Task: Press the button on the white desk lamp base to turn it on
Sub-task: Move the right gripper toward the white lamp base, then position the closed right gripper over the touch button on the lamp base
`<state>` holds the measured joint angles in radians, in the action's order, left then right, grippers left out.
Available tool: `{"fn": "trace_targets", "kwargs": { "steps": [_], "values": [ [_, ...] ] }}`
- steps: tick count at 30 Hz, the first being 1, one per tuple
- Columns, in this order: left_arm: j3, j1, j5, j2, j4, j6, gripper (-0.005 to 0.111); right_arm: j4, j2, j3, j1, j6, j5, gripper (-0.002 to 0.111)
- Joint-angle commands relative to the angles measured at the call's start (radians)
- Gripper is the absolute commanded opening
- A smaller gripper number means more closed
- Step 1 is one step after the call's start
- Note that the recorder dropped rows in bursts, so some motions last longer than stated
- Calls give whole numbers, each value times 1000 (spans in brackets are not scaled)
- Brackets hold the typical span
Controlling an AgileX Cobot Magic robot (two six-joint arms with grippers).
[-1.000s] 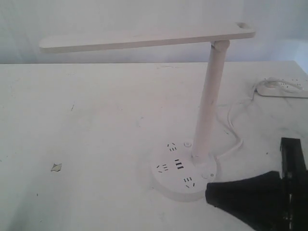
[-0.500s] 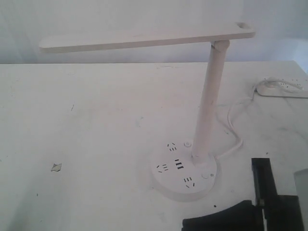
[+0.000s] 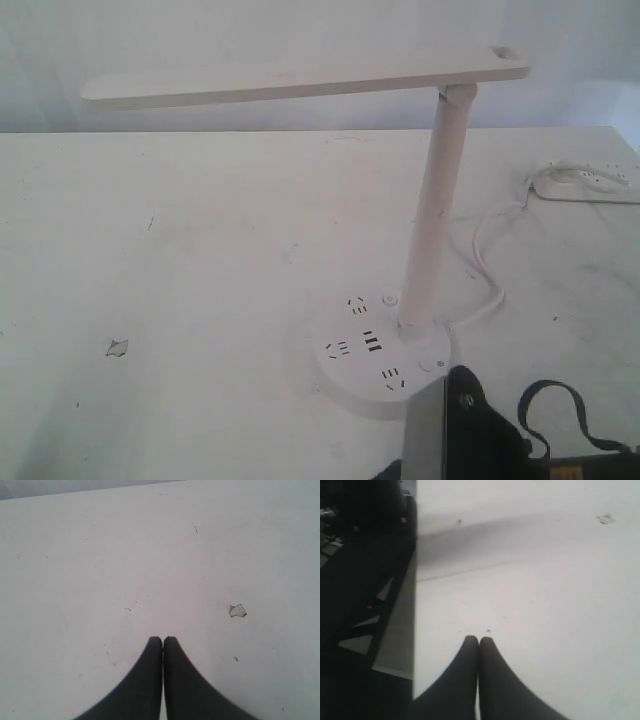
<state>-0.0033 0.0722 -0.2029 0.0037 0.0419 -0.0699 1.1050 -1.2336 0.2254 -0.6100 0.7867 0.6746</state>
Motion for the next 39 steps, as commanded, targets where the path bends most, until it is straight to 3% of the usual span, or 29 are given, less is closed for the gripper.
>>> {"fn": "trace_targets", "kwargs": {
  "steps": [1,6,11,15,22,29,39],
  "values": [
    [3,-5,0,-4,-4,-1,0,-462,-70,-5,-11,-187,-174,0],
    [3,-5,0,-4,-4,-1,0,-1218,-84,-5,-5,-537,-293,0],
    [3,-5,0,-4,-4,-1,0,-1577,-84,-5,-5,-787,-199,0],
    [3,-5,0,-4,-4,-1,0,-1606,-84,2,-5,-787,-144,0],
    [3,-5,0,-4,-4,-1,0,-1608,-85,58,14,-818,-257,0],
    [3,-5,0,-4,-4,-1,0,-1610,-85,149,149,-881,-496,0],
    [3,-5,0,-4,-4,-1,0,-1601,-190,291,202,-1021,-800,0]
  ]
}}
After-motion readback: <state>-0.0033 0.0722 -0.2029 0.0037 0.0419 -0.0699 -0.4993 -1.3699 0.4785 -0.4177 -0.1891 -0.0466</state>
